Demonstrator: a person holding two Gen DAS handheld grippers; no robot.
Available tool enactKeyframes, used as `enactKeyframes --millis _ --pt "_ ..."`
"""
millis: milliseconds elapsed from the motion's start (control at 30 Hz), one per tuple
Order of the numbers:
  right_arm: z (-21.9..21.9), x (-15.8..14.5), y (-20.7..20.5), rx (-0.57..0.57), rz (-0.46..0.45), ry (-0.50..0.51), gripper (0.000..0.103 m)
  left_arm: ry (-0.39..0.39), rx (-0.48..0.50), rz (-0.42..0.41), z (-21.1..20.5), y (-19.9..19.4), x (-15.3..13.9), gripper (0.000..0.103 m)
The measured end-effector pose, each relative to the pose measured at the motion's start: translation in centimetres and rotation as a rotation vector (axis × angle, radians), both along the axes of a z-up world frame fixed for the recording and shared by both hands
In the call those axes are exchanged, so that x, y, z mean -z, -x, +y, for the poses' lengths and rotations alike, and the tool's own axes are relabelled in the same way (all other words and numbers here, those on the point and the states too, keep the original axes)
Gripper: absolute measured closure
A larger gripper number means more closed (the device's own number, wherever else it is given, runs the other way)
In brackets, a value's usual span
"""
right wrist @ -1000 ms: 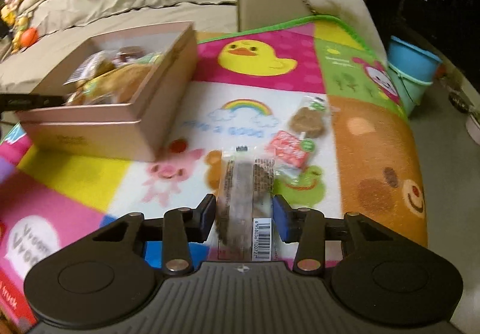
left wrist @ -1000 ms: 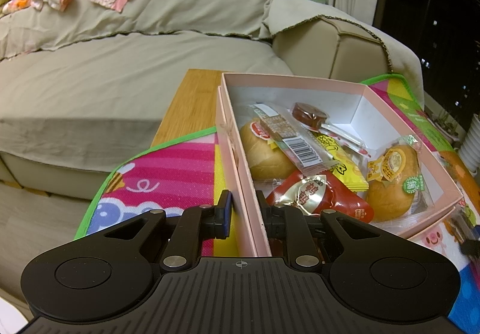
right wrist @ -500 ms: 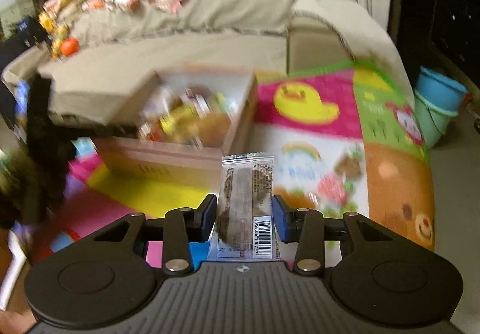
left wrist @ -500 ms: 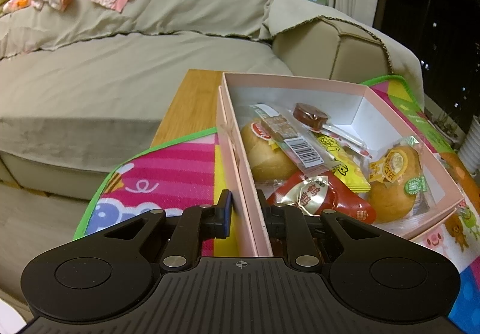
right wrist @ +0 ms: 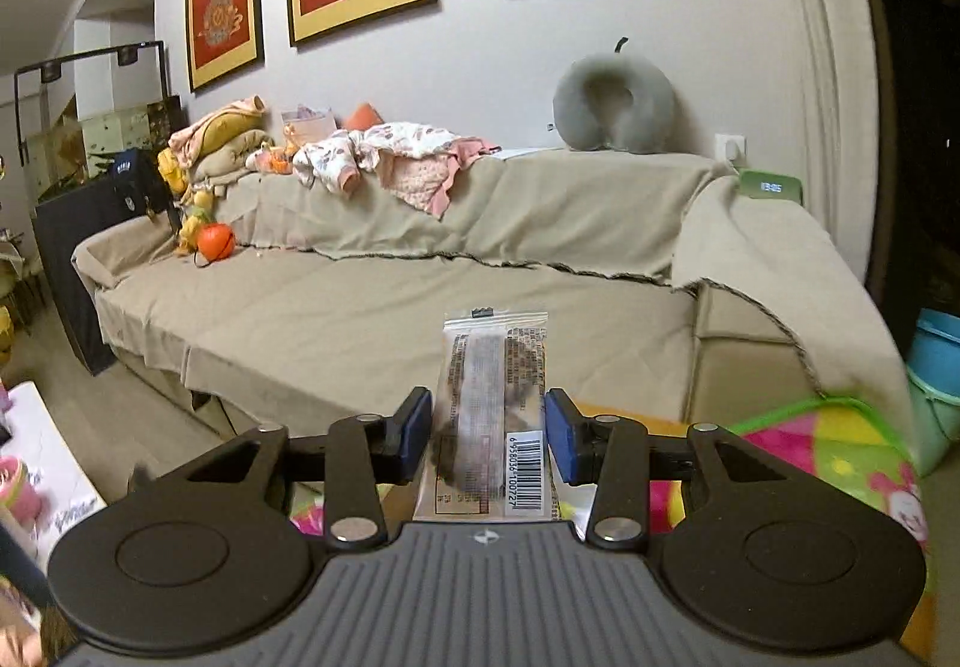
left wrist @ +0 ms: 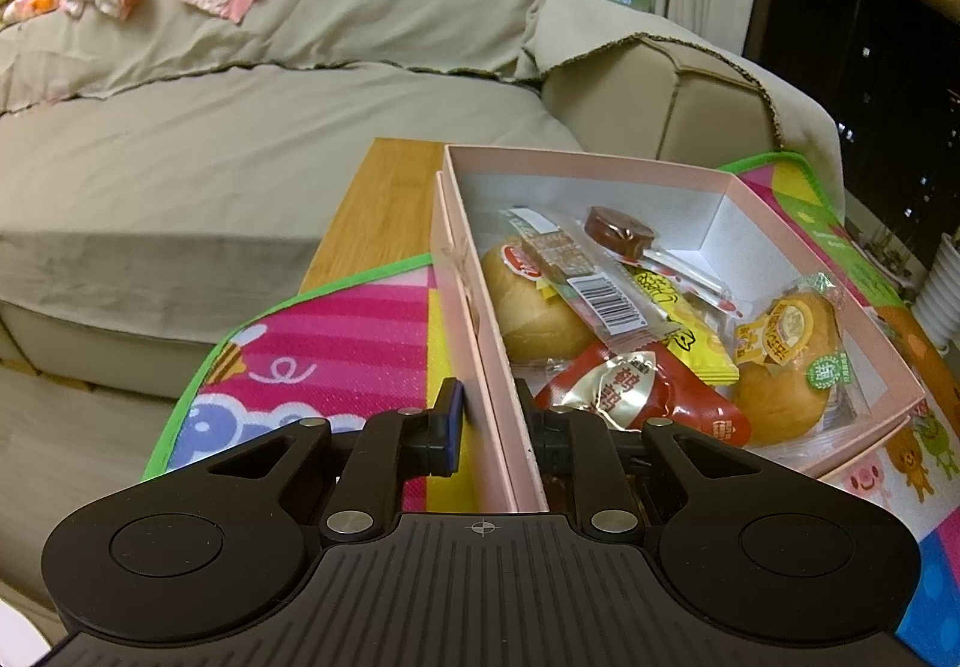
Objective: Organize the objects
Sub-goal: 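Carry the brown bar packet into the box and release it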
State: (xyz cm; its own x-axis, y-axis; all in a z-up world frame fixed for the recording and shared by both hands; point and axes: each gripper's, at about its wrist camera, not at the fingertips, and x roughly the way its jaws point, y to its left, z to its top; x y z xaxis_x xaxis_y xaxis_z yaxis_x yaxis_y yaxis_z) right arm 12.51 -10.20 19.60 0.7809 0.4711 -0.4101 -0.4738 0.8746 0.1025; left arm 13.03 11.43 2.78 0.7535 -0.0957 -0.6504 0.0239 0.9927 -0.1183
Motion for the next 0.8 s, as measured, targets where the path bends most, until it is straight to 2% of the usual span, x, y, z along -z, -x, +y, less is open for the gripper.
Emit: enactKeyframes --millis 33,167,300,467,800 --pt "0.6 0.2 -0.6 0.005 0.002 -0.001 0.048 0.001 0.001 -0.001 0.0 0.0 0.0 0.084" --pt "1.9 1.5 -1.2 -0.018 0.01 0.02 0.043 0.003 0.004 -0.001 0.0 0.1 0.0 0.084" --pt "1.3 3.2 -0.9 0.001 0.027 0.058 0.035 0.004 0.003 -0.001 0.1 0.1 0.0 0.084" --pt "-1.7 5.5 -0.5 0.077 0.078 0.09 0.03 0.003 0.004 -0.001 0.1 0.1 0.0 0.084" --pt "-10.3 10.7 0.1 0.317 0.191 0.118 0.023 0.002 0.004 0.0 0.1 0.1 0.0 0.084"
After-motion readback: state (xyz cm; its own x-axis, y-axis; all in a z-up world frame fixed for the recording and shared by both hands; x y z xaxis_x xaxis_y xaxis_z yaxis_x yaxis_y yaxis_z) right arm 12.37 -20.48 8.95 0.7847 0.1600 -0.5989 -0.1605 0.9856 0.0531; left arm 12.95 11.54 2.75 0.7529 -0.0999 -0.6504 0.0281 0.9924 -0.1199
